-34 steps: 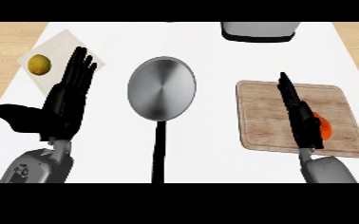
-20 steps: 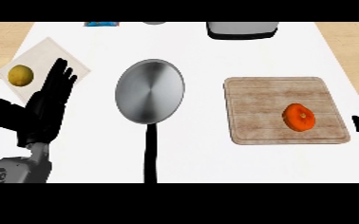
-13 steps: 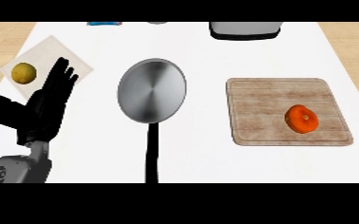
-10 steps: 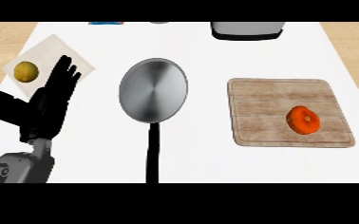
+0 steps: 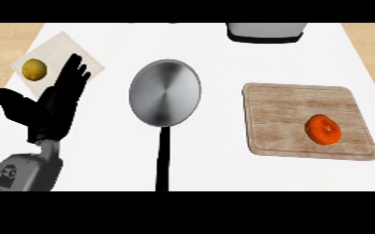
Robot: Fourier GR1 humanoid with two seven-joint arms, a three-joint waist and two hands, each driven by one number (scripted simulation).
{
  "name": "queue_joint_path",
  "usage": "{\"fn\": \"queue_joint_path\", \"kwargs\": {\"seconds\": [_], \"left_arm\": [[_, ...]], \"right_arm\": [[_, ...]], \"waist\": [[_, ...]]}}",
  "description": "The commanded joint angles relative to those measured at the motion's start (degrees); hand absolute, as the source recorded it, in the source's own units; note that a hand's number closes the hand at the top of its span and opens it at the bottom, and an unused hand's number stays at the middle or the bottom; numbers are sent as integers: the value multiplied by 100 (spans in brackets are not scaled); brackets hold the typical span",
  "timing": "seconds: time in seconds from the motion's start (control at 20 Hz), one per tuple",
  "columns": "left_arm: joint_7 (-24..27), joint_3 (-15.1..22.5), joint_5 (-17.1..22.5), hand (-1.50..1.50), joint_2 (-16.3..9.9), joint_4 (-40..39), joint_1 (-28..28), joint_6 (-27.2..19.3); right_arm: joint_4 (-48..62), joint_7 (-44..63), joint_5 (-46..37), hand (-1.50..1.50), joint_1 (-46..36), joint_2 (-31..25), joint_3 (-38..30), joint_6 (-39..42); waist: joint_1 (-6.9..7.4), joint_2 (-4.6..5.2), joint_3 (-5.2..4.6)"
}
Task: Pick the squash from the cutting board and place it in the pan
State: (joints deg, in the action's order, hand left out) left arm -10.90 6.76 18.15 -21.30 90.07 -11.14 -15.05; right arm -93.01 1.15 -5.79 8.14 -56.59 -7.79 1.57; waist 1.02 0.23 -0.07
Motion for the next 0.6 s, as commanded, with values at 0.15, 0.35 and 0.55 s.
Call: {"fn": "queue_joint_path", "kwargs": {"seconds": [0.15, 0.35, 0.55], "left_arm": [[10, 48, -52, 0, 109, -36, -88, 77], [-184, -149, 25, 0, 4, 124, 13, 125], [-220, -251, -150, 0, 36, 139, 64, 188]], "right_arm": [[240, 1113, -480, -150, -690, -331, 1255, 1245], [295, 1551, -277, -150, -1152, -432, 1384, 2145], [-35, 2008, -866, -150, -1432, 197, 1684, 2171]], "waist": [[150, 36, 1], [52, -7, 5], [-39, -19, 6]]}}
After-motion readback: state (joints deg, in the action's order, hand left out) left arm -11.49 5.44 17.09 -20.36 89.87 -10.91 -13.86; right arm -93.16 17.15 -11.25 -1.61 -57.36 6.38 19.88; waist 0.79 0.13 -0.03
